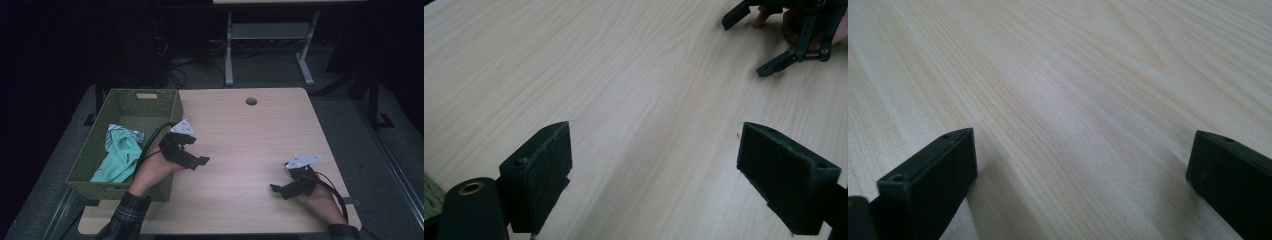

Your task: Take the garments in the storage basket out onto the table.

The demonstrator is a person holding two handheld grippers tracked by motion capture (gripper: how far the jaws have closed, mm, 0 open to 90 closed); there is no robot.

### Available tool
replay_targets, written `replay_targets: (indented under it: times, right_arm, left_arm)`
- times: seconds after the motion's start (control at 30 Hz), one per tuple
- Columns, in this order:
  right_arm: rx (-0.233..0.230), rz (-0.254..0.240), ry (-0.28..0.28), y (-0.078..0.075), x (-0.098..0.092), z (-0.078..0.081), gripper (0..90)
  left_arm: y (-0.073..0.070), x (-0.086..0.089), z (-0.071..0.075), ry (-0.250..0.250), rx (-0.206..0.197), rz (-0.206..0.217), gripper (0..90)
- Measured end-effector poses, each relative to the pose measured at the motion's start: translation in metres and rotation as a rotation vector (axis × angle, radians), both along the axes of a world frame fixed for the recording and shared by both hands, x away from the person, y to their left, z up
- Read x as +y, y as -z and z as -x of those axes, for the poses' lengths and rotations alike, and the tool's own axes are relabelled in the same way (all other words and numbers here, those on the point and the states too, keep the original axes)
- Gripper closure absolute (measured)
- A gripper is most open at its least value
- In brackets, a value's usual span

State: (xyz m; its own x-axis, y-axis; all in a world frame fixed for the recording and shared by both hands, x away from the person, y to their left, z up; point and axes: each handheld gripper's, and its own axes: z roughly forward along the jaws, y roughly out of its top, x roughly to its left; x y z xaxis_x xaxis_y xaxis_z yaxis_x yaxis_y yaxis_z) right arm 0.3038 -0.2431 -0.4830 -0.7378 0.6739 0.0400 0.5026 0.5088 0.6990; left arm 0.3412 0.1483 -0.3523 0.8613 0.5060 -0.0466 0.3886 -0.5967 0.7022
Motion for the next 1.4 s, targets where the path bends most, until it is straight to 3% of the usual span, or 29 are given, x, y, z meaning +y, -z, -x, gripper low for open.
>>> replay_targets:
  times: [0.3, 0.37, 0.67, 1.4]
  right_arm:
    - [-0.001, 0.001, 0.001, 0.0, 0.0, 0.0, 0.0]
    - [-0.001, 0.0, 0.001, 0.0, 0.0, 0.0, 0.0]
    - [-0.001, 0.002, 0.005, 0.0, 0.0, 0.0, 0.0]
    - [-0.001, 0.002, 0.005, 0.0, 0.0, 0.0, 0.0]
  left_arm:
    - [-0.005, 0.011, -0.002, -0.033, -0.009, -0.006, 13.7]
    - [-0.006, 0.015, -0.002, -0.05, -0.017, -0.033, 13.6]
    - [-0.011, 0.03, -0.003, -0.081, -0.018, -0.005, 13.7]
    - [-0.008, 0.056, -0.005, -0.136, 0.004, -0.002, 13.7]
